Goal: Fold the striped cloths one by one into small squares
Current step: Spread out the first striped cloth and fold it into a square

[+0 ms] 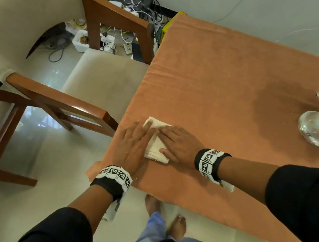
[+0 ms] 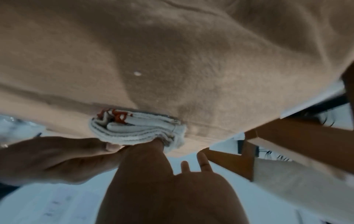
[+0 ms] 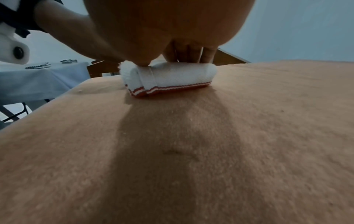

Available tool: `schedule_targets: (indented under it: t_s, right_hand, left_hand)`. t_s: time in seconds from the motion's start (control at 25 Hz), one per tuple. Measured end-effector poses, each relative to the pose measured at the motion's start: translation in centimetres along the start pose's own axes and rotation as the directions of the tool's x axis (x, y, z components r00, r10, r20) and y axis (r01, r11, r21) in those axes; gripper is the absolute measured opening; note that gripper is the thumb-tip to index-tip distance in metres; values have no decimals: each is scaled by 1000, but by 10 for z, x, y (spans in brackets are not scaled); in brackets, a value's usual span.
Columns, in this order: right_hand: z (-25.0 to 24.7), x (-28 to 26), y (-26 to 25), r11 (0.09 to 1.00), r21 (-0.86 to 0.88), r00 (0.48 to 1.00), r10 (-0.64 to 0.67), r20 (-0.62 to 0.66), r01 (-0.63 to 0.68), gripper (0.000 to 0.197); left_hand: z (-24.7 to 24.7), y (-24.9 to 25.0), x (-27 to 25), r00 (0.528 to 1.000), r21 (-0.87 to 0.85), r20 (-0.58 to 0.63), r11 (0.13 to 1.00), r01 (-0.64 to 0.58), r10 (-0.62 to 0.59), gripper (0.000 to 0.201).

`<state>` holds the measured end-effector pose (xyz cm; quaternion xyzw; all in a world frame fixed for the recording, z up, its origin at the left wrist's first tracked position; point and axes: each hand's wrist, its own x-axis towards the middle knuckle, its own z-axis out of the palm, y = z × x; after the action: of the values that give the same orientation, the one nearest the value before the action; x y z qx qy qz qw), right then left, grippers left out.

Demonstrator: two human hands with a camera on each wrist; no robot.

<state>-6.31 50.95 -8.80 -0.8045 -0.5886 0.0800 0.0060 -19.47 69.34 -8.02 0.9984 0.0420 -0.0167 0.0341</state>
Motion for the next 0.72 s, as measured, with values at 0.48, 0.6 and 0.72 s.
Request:
schedule_targets:
  t_s: [0.48, 0.6, 0.72]
  right_hand:
    - [12, -5, 18, 979, 47, 950, 181, 255, -199, 109]
    - [9, -2, 16, 976, 38, 940, 198, 277, -216, 110]
    - [-2, 1, 12, 967, 30, 925, 234, 300, -254, 110]
  left_hand:
    - [16, -26, 17, 970, 9, 235, 997, -71, 67, 72]
    - [18, -29, 20, 957, 1, 283, 998, -69, 66, 75]
    - [16, -27, 22, 946, -16, 317, 998, -63, 65, 76]
